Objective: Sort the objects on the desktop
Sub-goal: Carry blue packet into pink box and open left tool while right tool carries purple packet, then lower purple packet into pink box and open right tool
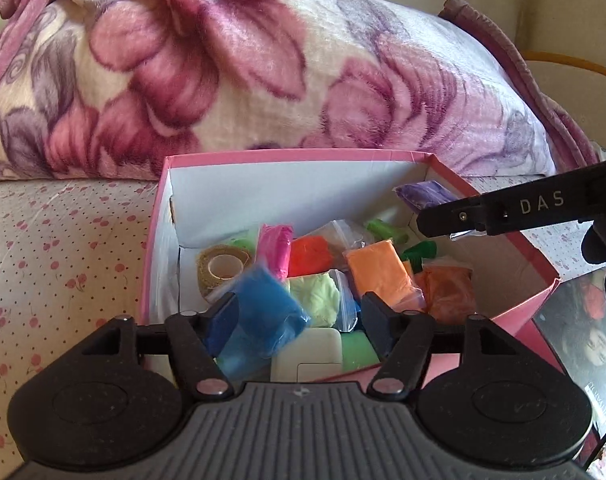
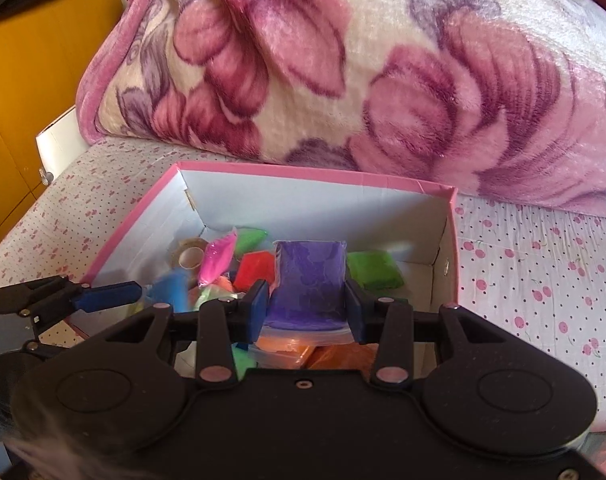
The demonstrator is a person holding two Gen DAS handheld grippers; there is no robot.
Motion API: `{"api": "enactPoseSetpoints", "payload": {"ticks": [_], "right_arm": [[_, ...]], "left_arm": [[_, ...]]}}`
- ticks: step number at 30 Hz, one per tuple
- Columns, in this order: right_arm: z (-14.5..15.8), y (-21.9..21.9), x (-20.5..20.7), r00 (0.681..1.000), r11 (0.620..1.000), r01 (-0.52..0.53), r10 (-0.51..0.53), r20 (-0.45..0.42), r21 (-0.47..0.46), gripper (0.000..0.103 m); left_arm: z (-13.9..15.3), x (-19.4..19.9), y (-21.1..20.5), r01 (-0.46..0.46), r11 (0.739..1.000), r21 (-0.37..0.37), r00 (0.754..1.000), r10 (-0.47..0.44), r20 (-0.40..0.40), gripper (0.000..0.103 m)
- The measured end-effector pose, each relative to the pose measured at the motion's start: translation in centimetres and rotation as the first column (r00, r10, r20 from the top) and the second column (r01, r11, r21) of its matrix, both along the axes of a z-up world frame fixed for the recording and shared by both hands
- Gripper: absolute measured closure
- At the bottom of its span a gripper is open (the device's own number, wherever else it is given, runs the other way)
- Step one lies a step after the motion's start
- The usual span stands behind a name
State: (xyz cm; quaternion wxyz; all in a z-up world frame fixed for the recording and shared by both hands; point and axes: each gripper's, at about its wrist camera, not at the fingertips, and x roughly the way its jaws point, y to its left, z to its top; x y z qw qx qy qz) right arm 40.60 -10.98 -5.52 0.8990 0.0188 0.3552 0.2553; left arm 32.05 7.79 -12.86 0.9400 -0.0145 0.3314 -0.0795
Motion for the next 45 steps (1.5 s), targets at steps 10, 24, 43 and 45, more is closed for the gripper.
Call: {"api": "enactPoseSetpoints", "payload": {"ticks": [10,24,43,45], "right_arm": [[0.3,-0.4,0.0,1.000,0.999,-0.008,0.007,-0.017,-0.039,0.063],[-0.8,2.6,4.4,0.996,0.989,-0.035,0.022,-0.091,-0.143,0.063],[-1.4,2.4,4.3,0.993,0.979,0.040,-0.061,-0.099,-0.198,0.024],[-0.8,1.9,3.5,0.994,0.982,0.050,-0.066,-0.085,-0.180,0.020]], "left_arm": [[0.7,-0.3,0.7,-0.013,0.999,-0.035,1.000,0.014,0.008,0.034],[1.7,-0.6,1.5,-0.026,0.997,-0.066,0.999,0.029,0.037,0.034],[1.9,-0.6,1.8,-0.034,0.997,-0.074,0.999,0.037,0.038,0.034],[1.9,-0.6,1.7,-0.034,0.997,-0.071,0.999,0.037,0.037,0.034]]}}
